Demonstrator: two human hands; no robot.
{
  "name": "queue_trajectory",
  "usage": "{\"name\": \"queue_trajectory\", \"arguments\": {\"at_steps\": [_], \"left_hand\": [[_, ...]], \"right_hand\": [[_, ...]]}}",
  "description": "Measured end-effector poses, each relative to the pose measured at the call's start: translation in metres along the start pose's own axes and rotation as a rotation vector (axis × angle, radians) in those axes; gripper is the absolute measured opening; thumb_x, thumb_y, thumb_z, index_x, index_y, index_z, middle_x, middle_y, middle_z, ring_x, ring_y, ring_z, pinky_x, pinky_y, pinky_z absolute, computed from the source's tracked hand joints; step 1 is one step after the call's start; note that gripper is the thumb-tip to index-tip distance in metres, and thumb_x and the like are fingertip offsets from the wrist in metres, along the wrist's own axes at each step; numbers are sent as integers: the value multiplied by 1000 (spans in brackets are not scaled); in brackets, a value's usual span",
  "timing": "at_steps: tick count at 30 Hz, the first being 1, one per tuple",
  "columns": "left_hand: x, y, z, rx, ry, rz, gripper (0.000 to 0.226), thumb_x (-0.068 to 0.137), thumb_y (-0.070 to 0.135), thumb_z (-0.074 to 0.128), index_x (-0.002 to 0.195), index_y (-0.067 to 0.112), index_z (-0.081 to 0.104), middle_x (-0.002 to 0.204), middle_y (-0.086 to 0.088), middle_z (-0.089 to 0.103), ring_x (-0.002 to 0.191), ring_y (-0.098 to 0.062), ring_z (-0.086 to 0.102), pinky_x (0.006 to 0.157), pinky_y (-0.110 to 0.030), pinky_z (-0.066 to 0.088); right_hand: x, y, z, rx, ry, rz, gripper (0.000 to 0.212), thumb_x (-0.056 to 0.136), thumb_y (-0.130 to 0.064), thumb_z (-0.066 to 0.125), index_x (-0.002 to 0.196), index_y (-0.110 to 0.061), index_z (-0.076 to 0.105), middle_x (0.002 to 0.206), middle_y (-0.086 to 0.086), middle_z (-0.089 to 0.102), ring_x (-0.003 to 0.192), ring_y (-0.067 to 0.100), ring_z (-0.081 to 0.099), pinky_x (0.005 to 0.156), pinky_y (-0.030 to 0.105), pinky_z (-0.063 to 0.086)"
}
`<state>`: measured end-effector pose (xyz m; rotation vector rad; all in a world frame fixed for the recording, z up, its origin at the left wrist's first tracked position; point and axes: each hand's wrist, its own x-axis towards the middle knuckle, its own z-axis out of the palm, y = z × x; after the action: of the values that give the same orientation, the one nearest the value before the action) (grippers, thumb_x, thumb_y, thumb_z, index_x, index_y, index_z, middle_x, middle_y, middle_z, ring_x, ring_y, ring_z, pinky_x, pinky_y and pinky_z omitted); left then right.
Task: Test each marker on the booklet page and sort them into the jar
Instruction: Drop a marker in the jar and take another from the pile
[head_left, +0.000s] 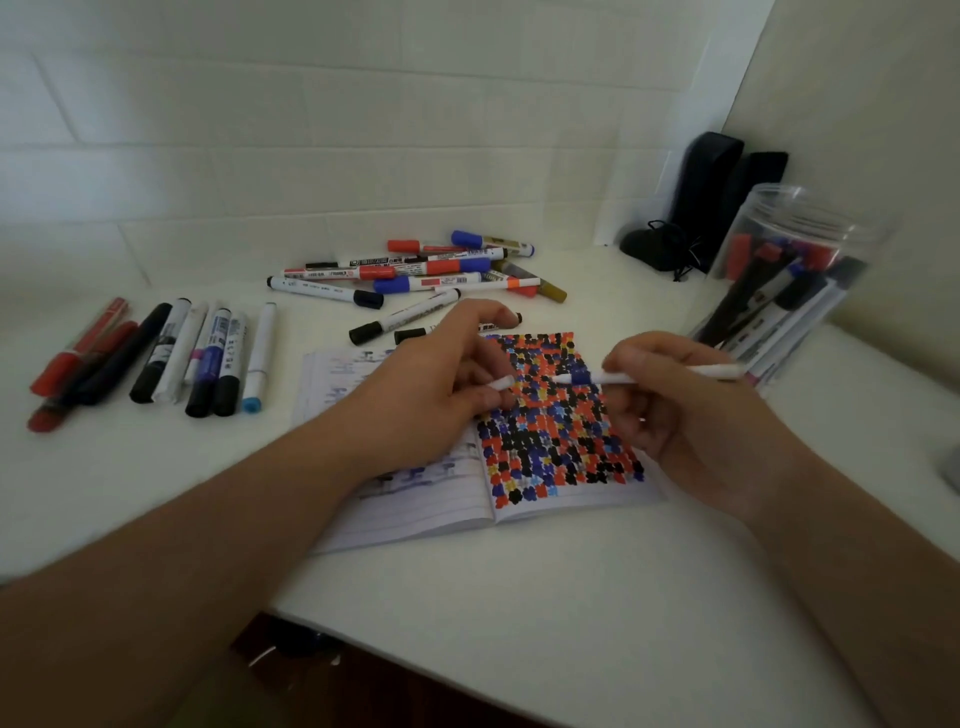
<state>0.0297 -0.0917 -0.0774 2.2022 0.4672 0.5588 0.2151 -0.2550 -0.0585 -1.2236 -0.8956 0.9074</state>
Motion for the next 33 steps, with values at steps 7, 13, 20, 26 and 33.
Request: {"name": "queue_trajectory", "arguments": {"at_steps": [7, 13, 20, 26, 33], "left_hand": [[-1, 4, -2, -63, -6, -14, 62, 95, 6, 70, 136, 39, 39, 105, 12, 73, 99, -6, 73, 96, -37, 58], [-1, 5, -2, -43, -19, -6, 65, 93, 7, 72, 135, 43, 39, 104, 15, 73, 99, -5, 72, 94, -36, 59], [-2, 8, -2, -42, -10, 8, 66, 91, 6, 74, 137, 40, 40, 102, 14, 75, 98, -4, 72, 95, -33, 58], [-4, 6, -1, -46, 14, 4, 66, 90, 1, 73, 133, 42, 45, 98, 11, 76, 96, -4, 73, 97, -38, 57], [-4, 9, 1, -28, 32, 0, 68, 87, -6, 72, 131, 42, 55, 91, 9, 73, 88, -4, 74, 89, -30, 60]], "right_hand": [[1, 3, -1, -12, -66, 100, 38, 78, -24, 48, 90, -13, 82, 83, 16, 70, 64, 22, 56, 53, 28, 46], [5, 8, 2, -71, -36, 117, 41, 82, -20, 46, 107, -2, 72, 82, 16, 71, 58, 20, 55, 48, 26, 45], [3, 9, 5, -201, 29, 57, 25, 104, -2, 42, 103, -4, 67, 84, 19, 73, 57, 23, 57, 46, 27, 45], [3, 11, 8, -347, 41, -17, 19, 105, -6, 49, 97, -3, 66, 82, 15, 75, 55, 23, 56, 42, 24, 41], [1, 8, 17, -442, 38, -46, 23, 106, -8, 49, 93, -8, 68, 79, 13, 75, 64, 25, 60, 58, 35, 43]]}}
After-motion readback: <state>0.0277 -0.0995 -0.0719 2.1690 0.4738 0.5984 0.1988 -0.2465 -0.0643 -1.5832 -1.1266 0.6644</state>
